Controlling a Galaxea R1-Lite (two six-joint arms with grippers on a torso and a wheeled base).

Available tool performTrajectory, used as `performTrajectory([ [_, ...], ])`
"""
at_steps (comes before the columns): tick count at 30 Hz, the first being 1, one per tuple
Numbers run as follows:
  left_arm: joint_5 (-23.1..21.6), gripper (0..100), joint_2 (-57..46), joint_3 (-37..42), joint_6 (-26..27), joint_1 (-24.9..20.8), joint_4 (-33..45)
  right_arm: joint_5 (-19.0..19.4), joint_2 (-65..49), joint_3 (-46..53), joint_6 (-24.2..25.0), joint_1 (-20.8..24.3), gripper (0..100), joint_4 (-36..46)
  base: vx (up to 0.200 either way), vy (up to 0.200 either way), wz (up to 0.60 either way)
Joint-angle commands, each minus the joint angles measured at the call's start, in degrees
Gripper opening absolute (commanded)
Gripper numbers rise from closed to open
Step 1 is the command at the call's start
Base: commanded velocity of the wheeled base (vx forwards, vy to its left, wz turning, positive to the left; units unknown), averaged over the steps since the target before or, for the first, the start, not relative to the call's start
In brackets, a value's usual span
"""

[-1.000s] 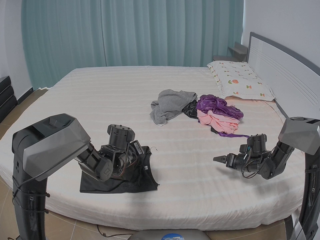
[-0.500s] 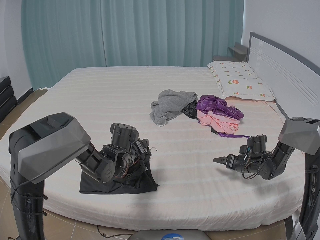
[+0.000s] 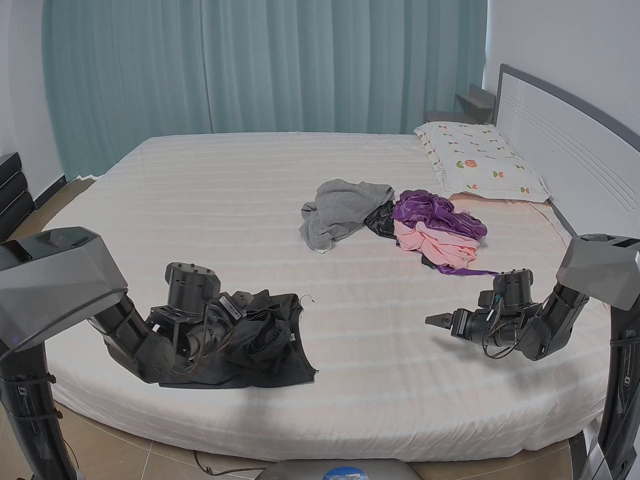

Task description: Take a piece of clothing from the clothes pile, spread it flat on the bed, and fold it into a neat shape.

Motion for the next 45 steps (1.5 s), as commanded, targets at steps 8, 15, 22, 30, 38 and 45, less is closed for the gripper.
performTrajectory([
  [8, -16.0, 100, -1.0, 5.6, -8.6, 10.6, -3.3, -2.3, -2.8, 1.5, 0.6, 4.1, 100, -0.2, 0.0, 0.2, 0.0],
  [15, -16.0, 100, 1.8, 5.2, -8.9, 10.8, -3.5, -5.9, -6.4, 3.5, 3.9, 10.3, 100, -0.2, 0.0, 0.2, 0.0],
  [22, -16.0, 100, 1.9, 5.0, -8.9, 10.8, -3.5, -8.8, -6.1, 3.1, 5.3, 15.2, 100, -0.2, 0.0, 0.2, 0.0],
  [30, -16.0, 100, 1.9, 5.0, -8.9, 10.8, -3.6, -10.6, -4.6, 1.7, 5.3, 19.8, 100, -0.1, 0.0, 0.2, 0.0],
  [38, -16.0, 100, 2.1, 5.0, -8.9, 10.5, -3.6, -12.6, -3.2, -2.3, 5.2, 21.9, 100, 3.0, 0.0, 0.2, 0.0],
  [45, -15.3, 100, 3.0, 5.0, -8.1, 10.3, -3.6, -20.0, -0.3, -6.9, 4.7, 20.7, 100, 12.5, 0.0, 0.143, 0.0],
])
